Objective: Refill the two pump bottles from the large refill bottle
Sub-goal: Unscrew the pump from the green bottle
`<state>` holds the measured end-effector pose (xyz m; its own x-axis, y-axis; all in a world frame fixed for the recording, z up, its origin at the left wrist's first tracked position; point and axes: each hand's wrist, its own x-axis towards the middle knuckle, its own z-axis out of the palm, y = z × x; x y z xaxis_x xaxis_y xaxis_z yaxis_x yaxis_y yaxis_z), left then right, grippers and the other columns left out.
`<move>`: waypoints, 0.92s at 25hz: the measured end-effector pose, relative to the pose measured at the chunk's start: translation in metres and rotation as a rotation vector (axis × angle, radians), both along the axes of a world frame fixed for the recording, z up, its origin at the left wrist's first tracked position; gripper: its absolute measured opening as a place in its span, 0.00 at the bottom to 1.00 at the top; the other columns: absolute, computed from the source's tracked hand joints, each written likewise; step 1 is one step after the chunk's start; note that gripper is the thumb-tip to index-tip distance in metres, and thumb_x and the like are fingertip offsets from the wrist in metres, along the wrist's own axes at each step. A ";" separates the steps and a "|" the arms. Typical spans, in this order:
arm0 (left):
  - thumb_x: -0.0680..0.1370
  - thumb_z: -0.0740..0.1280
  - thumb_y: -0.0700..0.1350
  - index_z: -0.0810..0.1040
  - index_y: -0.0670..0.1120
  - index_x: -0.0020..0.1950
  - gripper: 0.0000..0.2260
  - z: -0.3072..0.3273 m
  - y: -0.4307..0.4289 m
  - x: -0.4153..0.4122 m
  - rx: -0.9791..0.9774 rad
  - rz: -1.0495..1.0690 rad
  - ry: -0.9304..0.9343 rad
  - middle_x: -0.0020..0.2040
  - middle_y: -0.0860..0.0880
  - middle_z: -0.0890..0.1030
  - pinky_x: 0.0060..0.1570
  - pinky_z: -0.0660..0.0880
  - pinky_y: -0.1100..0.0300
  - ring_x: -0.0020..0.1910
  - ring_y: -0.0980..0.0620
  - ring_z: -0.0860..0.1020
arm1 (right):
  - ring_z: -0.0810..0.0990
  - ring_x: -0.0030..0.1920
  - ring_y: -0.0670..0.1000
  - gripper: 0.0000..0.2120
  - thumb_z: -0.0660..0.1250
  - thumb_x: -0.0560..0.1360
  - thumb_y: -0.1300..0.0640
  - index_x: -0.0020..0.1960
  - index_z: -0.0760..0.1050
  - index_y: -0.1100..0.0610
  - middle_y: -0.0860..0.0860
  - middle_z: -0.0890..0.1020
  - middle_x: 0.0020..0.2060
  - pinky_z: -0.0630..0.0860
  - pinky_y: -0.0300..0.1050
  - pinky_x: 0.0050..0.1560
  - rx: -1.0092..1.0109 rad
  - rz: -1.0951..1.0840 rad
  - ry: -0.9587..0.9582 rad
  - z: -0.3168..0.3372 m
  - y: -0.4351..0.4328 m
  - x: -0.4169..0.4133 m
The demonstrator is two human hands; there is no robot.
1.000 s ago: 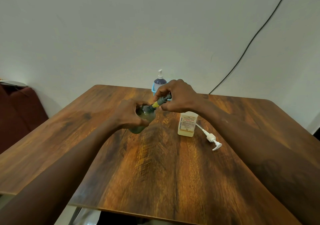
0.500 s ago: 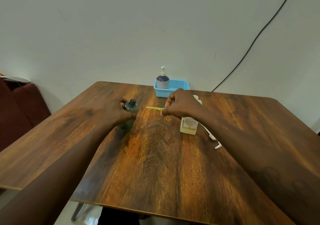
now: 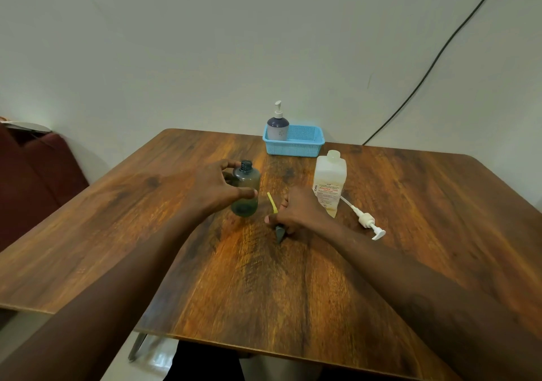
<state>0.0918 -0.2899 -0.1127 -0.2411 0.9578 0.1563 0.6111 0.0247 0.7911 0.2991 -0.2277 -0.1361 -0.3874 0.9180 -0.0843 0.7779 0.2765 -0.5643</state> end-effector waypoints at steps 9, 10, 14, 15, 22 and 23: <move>0.67 0.82 0.51 0.73 0.49 0.71 0.35 0.001 0.003 0.014 0.002 -0.005 0.016 0.64 0.46 0.78 0.56 0.80 0.53 0.59 0.49 0.78 | 0.85 0.38 0.51 0.18 0.78 0.71 0.42 0.40 0.83 0.58 0.51 0.85 0.34 0.82 0.47 0.43 0.165 -0.025 0.017 0.006 0.006 0.016; 0.67 0.82 0.52 0.73 0.49 0.72 0.36 0.001 0.004 0.015 0.009 -0.004 0.018 0.65 0.45 0.78 0.56 0.80 0.53 0.59 0.49 0.78 | 0.84 0.38 0.49 0.16 0.78 0.71 0.43 0.41 0.83 0.57 0.50 0.84 0.34 0.81 0.45 0.41 0.192 -0.042 0.034 0.011 0.006 0.020; 0.68 0.81 0.50 0.72 0.49 0.73 0.36 0.006 0.008 0.027 0.017 -0.024 0.010 0.67 0.44 0.78 0.53 0.77 0.58 0.59 0.51 0.76 | 0.80 0.35 0.43 0.13 0.79 0.69 0.43 0.40 0.83 0.52 0.44 0.82 0.33 0.78 0.38 0.37 0.436 -0.072 0.129 0.027 0.002 0.035; 0.68 0.81 0.50 0.72 0.49 0.73 0.36 0.007 0.009 0.030 0.022 -0.033 0.009 0.67 0.44 0.78 0.50 0.77 0.60 0.58 0.51 0.76 | 0.80 0.34 0.42 0.12 0.79 0.69 0.44 0.41 0.83 0.52 0.44 0.82 0.33 0.77 0.37 0.37 0.498 -0.056 0.170 0.030 0.001 0.039; 0.66 0.82 0.54 0.73 0.52 0.73 0.37 0.023 0.028 0.058 0.106 -0.072 0.026 0.68 0.47 0.79 0.44 0.76 0.66 0.57 0.54 0.77 | 0.76 0.45 0.46 0.18 0.80 0.68 0.43 0.51 0.83 0.51 0.46 0.83 0.45 0.64 0.28 0.43 0.776 -0.081 0.316 0.050 0.023 0.071; 0.66 0.82 0.55 0.73 0.53 0.73 0.38 0.024 0.031 0.062 0.127 -0.068 0.040 0.67 0.48 0.80 0.46 0.79 0.64 0.57 0.53 0.78 | 0.76 0.48 0.47 0.22 0.79 0.67 0.41 0.56 0.82 0.51 0.47 0.84 0.50 0.65 0.29 0.44 0.762 -0.097 0.293 0.050 0.029 0.074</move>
